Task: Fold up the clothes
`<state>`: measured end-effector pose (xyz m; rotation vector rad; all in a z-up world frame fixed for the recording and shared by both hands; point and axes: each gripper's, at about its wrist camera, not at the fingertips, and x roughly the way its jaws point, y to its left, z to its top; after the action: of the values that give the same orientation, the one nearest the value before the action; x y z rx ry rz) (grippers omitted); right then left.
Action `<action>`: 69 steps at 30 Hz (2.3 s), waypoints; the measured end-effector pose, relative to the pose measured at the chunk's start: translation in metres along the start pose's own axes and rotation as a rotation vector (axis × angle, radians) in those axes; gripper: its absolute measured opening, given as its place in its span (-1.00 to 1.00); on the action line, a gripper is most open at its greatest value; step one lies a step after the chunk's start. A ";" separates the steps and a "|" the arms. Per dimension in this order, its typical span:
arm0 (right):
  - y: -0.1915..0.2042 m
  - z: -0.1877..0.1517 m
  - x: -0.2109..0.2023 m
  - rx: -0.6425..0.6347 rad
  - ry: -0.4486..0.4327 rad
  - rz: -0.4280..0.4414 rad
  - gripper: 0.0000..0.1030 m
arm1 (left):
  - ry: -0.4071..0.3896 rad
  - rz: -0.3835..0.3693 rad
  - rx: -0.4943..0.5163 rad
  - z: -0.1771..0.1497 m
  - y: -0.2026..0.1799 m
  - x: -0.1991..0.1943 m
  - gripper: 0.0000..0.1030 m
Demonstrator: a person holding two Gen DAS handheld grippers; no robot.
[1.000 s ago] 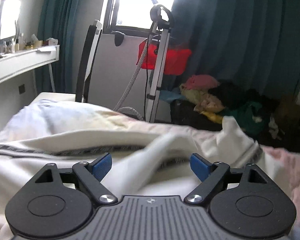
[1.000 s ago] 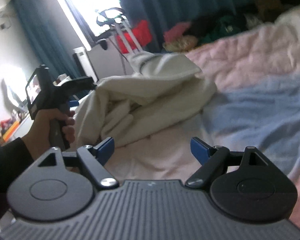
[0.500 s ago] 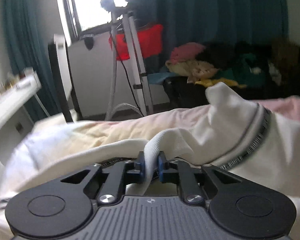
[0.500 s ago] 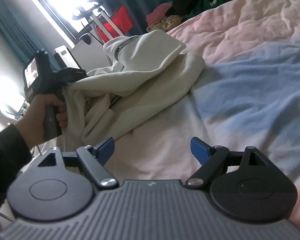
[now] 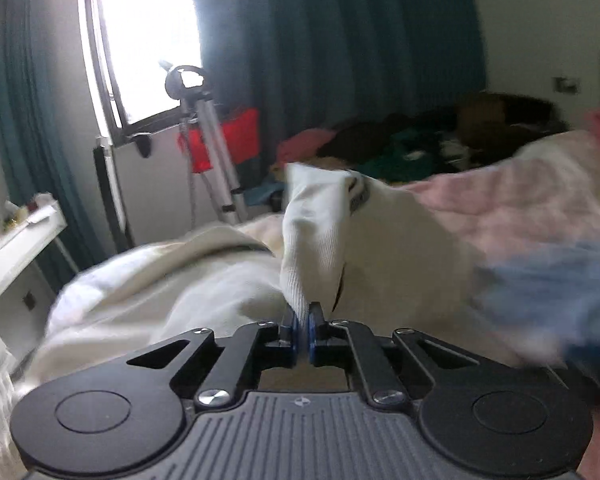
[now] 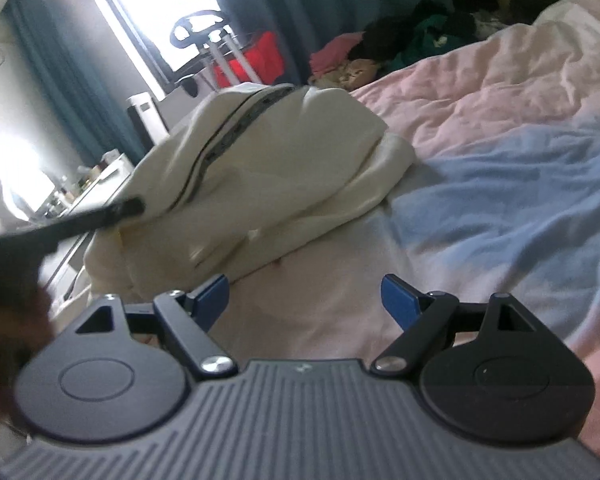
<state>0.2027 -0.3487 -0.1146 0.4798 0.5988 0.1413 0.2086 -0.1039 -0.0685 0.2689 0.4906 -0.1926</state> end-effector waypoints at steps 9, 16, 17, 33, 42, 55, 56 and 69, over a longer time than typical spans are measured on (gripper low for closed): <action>0.010 -0.003 -0.019 -0.046 -0.056 -0.010 0.65 | 0.135 -0.157 -0.068 -0.106 -0.011 -0.045 -0.89; 0.018 -0.004 -0.032 -0.078 -0.103 -0.019 0.66 | 0.118 -0.206 -0.158 -0.106 -0.006 -0.051 -0.87; 0.022 -0.005 -0.031 -0.101 -0.119 -0.015 0.66 | 0.124 -0.208 -0.169 -0.106 -0.007 -0.051 -0.87; 0.071 -0.041 0.070 -0.370 0.028 0.017 0.28 | 0.193 -0.212 -0.228 -0.108 -0.002 -0.038 -0.84; 0.055 -0.039 0.048 -0.287 0.033 -0.095 -0.68 | 0.129 -0.239 -0.222 -0.105 -0.007 -0.047 -0.80; 0.008 -0.031 0.004 0.016 0.050 -0.163 -0.48 | 0.122 -0.278 -0.185 -0.106 -0.018 -0.059 -0.78; 0.009 -0.031 0.004 0.016 0.049 -0.163 -0.43 | 0.128 -0.273 -0.187 -0.106 -0.017 -0.059 -0.78; 0.063 -0.022 0.049 -0.446 -0.170 -0.125 0.56 | 0.156 -0.208 -0.163 -0.111 -0.023 -0.060 -0.77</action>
<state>0.2302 -0.2716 -0.1258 0.0209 0.4122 0.1099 0.1028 -0.0856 -0.1380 0.0731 0.6856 -0.3336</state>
